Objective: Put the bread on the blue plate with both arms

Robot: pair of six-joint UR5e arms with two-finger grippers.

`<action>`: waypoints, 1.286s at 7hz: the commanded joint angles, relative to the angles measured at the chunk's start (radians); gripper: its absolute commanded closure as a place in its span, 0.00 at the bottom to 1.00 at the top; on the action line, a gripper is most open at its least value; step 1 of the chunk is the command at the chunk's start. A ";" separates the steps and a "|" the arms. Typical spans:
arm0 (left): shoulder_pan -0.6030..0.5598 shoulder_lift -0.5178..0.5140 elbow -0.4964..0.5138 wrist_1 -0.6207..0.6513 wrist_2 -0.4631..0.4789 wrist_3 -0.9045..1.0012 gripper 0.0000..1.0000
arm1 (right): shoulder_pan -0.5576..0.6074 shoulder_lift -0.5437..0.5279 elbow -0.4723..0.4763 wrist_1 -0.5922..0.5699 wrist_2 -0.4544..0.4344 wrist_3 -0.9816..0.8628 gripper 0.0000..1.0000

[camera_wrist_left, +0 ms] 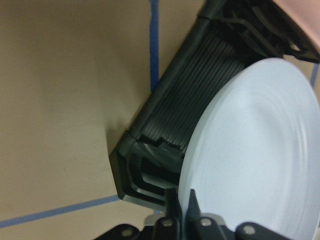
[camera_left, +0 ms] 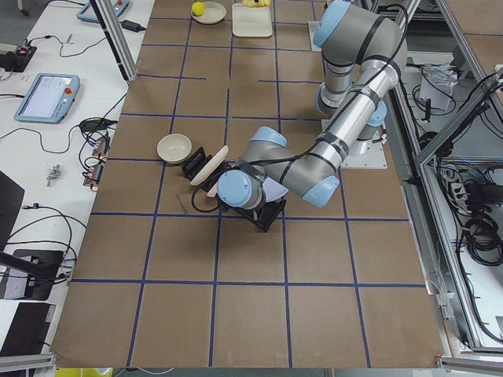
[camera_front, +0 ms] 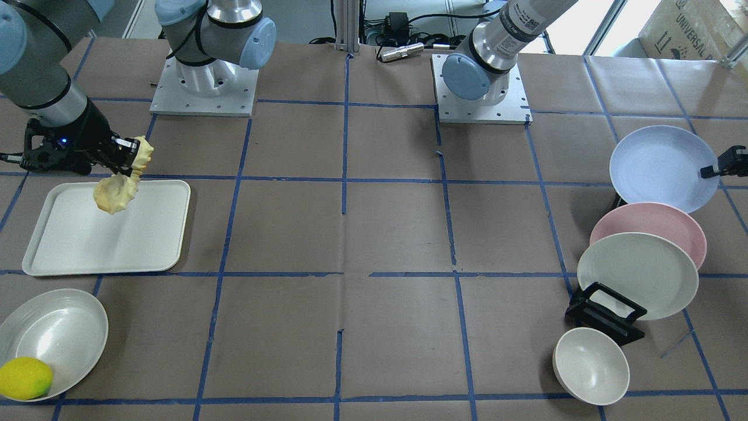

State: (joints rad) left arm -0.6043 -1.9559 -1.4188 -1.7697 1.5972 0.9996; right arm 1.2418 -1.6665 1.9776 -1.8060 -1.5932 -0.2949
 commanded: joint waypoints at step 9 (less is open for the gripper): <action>-0.610 0.224 -0.153 -0.001 -0.241 -0.654 0.97 | 0.456 0.096 -0.430 0.350 0.038 0.300 0.85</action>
State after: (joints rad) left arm -1.1032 -1.7150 -1.5148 -1.8602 1.3852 0.5033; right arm 1.6983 -1.5733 1.5445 -1.4514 -1.5571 0.0973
